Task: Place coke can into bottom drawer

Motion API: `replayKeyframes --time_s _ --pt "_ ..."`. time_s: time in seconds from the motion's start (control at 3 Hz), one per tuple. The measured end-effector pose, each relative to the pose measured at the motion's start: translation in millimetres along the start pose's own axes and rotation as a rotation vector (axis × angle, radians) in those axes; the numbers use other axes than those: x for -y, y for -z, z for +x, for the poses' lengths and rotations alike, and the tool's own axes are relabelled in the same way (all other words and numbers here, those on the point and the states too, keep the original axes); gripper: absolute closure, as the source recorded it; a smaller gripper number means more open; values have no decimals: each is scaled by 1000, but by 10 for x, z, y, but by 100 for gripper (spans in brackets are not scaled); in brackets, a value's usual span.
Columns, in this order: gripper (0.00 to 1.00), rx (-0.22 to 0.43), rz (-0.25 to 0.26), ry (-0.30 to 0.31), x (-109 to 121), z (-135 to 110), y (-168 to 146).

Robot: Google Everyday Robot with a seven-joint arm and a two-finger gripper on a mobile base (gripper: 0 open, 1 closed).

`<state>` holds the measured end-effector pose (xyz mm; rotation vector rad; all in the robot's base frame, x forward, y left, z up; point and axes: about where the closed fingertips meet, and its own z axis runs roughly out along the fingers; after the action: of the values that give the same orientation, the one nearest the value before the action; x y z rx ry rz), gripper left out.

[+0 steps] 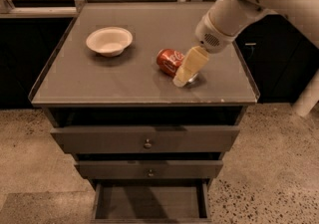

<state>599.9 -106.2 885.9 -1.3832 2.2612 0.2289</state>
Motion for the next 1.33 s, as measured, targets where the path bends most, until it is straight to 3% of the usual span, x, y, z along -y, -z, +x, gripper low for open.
replayKeyframes --time_s 0.33,0.67,1.0,1.33 --pt "0 -2 -45 1 57 -195 -331" --pt "0 -17 -79 -14 68 -236 -601" --pt "18 -51 -87 -22 62 -167 -817" --pt "43 -52 -87 -22 61 -164 -822"
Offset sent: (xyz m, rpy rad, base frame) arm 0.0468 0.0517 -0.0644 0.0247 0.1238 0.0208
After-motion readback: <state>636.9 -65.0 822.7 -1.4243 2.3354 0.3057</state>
